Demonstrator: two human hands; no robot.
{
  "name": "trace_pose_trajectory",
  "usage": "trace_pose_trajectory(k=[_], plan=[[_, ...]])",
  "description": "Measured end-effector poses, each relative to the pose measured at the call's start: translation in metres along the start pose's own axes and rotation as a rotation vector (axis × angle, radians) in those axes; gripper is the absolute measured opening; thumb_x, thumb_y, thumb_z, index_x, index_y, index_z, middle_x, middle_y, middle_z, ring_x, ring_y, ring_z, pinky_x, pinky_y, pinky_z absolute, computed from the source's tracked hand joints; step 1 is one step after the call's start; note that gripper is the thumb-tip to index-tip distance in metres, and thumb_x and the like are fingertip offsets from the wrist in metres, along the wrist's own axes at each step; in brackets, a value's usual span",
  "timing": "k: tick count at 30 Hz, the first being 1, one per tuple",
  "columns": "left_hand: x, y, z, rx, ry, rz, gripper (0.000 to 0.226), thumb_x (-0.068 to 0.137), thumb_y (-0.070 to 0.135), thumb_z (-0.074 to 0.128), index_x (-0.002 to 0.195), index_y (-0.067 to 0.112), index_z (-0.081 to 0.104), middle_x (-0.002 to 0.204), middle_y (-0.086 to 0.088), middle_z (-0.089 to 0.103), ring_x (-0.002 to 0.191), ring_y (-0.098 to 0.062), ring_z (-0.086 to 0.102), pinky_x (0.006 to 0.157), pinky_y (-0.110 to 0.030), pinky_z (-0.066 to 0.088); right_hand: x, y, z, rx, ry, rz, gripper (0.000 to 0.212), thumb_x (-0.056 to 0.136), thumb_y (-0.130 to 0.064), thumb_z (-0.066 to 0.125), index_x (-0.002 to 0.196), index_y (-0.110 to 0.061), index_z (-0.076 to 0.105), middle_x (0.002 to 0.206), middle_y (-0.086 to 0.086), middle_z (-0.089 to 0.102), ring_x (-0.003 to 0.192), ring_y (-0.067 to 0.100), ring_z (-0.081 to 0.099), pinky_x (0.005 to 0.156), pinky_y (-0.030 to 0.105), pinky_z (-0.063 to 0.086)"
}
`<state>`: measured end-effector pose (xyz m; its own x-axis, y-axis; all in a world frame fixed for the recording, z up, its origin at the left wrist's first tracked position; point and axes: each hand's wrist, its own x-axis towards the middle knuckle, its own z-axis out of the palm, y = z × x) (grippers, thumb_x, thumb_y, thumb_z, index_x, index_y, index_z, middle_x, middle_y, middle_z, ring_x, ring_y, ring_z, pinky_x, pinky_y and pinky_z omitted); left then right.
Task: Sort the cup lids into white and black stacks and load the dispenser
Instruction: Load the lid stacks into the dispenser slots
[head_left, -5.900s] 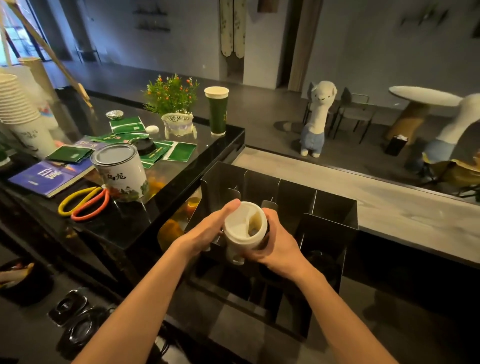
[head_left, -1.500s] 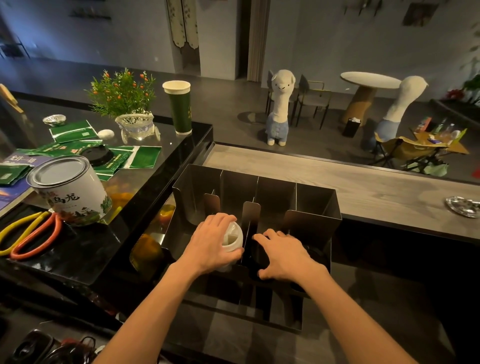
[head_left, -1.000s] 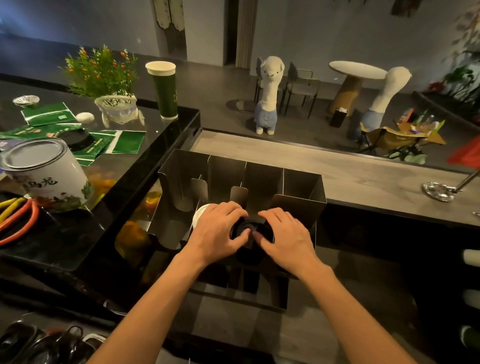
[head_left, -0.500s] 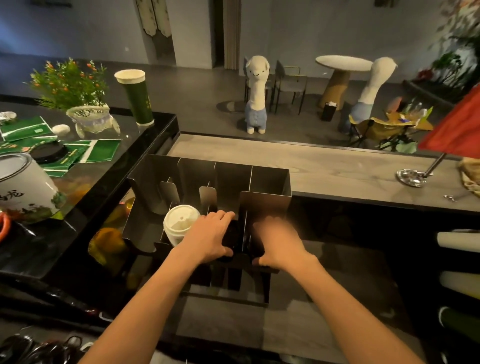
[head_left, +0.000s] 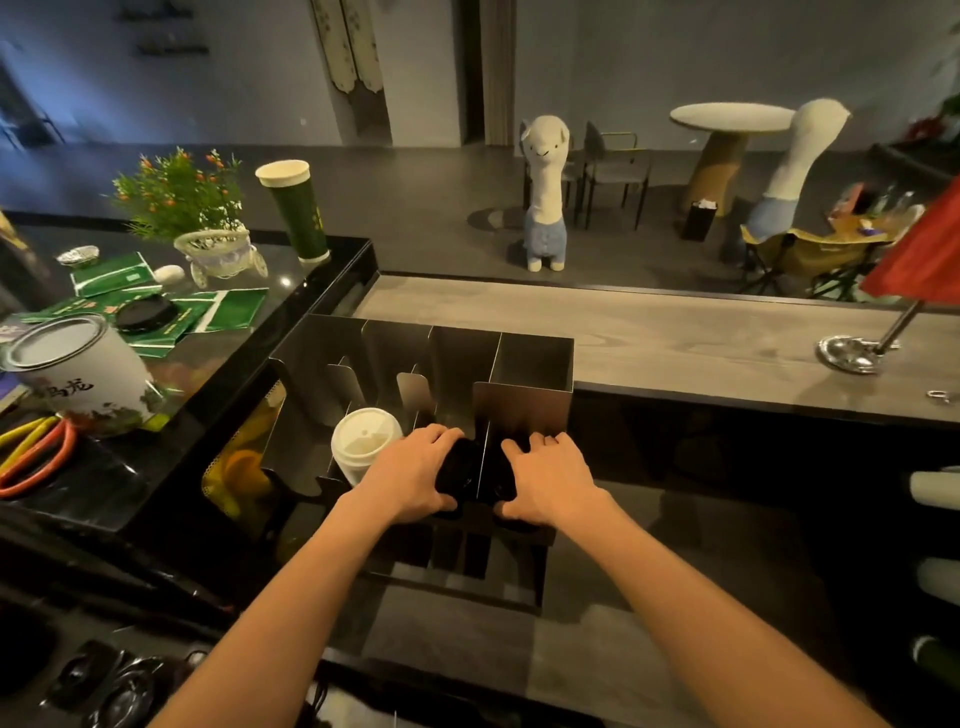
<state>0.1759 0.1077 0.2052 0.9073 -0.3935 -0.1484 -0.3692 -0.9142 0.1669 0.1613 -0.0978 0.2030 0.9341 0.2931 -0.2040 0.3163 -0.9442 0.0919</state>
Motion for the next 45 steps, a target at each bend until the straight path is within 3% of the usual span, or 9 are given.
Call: trace_pose_trajectory(k=[5, 9, 13, 21, 25, 30, 36, 41, 45], plan=[[0.006, 0.008, -0.008, 0.110, -0.052, -0.027, 0.102, 0.080, 0.052, 0.081, 0.159, 0.021, 0.025, 0.155, -0.003, 0.042, 0.137, -0.023, 0.047, 0.108, -0.036, 0.046, -0.005, 0.002, -0.003, -0.043, 0.042, -0.025, 0.094, 0.081, -0.065, 0.067, 0.154, -0.018, 0.031, 0.143, 0.013, 0.051, 0.132, 0.031, 0.048, 0.114, 0.046, 0.027], [0.011, 0.006, -0.013, 0.136, -0.125, -0.001, 0.108, 0.076, 0.054, 0.084, 0.160, 0.020, 0.024, 0.158, -0.003, 0.035, 0.139, -0.025, 0.044, 0.112, -0.036, 0.045, -0.004, 0.004, -0.004, -0.054, 0.097, 0.051, 0.086, 0.085, -0.079, 0.049, 0.144, -0.017, 0.043, 0.127, 0.010, 0.063, 0.120, 0.030, 0.058, 0.112, 0.048, 0.026], [0.019, 0.002, -0.012, 0.138, -0.140, 0.029, 0.104, 0.076, 0.051, 0.084, 0.158, 0.022, 0.027, 0.151, -0.001, 0.044, 0.132, -0.022, 0.051, 0.108, -0.034, 0.047, -0.003, 0.005, -0.002, -0.009, 0.089, 0.072, 0.101, 0.079, -0.088, 0.044, 0.151, -0.018, 0.032, 0.132, 0.011, 0.061, 0.123, 0.031, 0.057, 0.112, 0.048, 0.026], [0.033, 0.001, -0.011, 0.280, -0.142, 0.100, 0.106, 0.077, 0.061, 0.078, 0.159, 0.019, 0.026, 0.145, -0.007, 0.046, 0.127, -0.025, 0.053, 0.100, -0.035, 0.050, 0.005, -0.001, -0.005, -0.023, 0.029, 0.109, 0.080, 0.084, -0.077, 0.051, 0.140, -0.021, 0.043, 0.125, 0.007, 0.064, 0.115, 0.027, 0.059, 0.103, 0.045, 0.028], [0.035, -0.006, -0.008, 0.249, -0.133, 0.185, 0.107, 0.078, 0.062, 0.077, 0.160, 0.020, 0.023, 0.151, -0.006, 0.040, 0.134, -0.025, 0.047, 0.109, -0.036, 0.045, 0.007, -0.007, -0.011, -0.035, 0.031, 0.174, 0.078, 0.082, -0.079, 0.052, 0.132, -0.018, 0.051, 0.122, 0.005, 0.064, 0.113, 0.025, 0.059, 0.103, 0.044, 0.029], [0.040, -0.012, -0.001, 0.241, -0.140, 0.254, 0.102, 0.080, 0.058, 0.075, 0.159, 0.021, 0.022, 0.149, -0.004, 0.043, 0.133, -0.025, 0.048, 0.110, -0.038, 0.040, 0.005, -0.004, -0.011, -0.015, -0.076, 0.147, 0.089, 0.079, -0.074, 0.060, 0.149, -0.026, 0.036, 0.131, 0.007, 0.056, 0.120, 0.026, 0.053, 0.101, 0.044, 0.029], [0.044, -0.016, 0.003, 0.265, -0.158, 0.272, 0.110, 0.077, 0.059, 0.075, 0.161, 0.021, 0.016, 0.152, -0.006, 0.038, 0.138, -0.026, 0.042, 0.117, -0.039, 0.032, 0.012, -0.018, -0.013, -0.120, -0.102, 0.051, 0.088, 0.078, -0.062, 0.069, 0.149, -0.022, 0.036, 0.139, 0.009, 0.054, 0.130, 0.029, 0.048, 0.113, 0.047, 0.022], [0.042, -0.015, -0.001, 0.272, -0.151, 0.266, 0.107, 0.077, 0.061, 0.075, 0.159, 0.021, 0.020, 0.146, -0.007, 0.045, 0.132, -0.027, 0.049, 0.116, -0.040, 0.034, 0.015, -0.017, -0.018, -0.057, -0.073, 0.226, 0.079, 0.081, -0.079, 0.053, 0.133, -0.019, 0.050, 0.121, 0.006, 0.065, 0.115, 0.027, 0.060, 0.108, 0.045, 0.028], [0.041, -0.015, 0.001, 0.257, -0.137, 0.270, 0.111, 0.079, 0.064, 0.073, 0.161, 0.021, 0.014, 0.152, -0.008, 0.039, 0.137, -0.027, 0.044, 0.117, -0.040, 0.035, 0.009, -0.021, -0.013, 0.005, -0.022, 0.263, 0.093, 0.079, -0.078, 0.058, 0.147, -0.020, 0.032, 0.129, 0.009, 0.062, 0.121, 0.029, 0.058, 0.108, 0.045, 0.029]])
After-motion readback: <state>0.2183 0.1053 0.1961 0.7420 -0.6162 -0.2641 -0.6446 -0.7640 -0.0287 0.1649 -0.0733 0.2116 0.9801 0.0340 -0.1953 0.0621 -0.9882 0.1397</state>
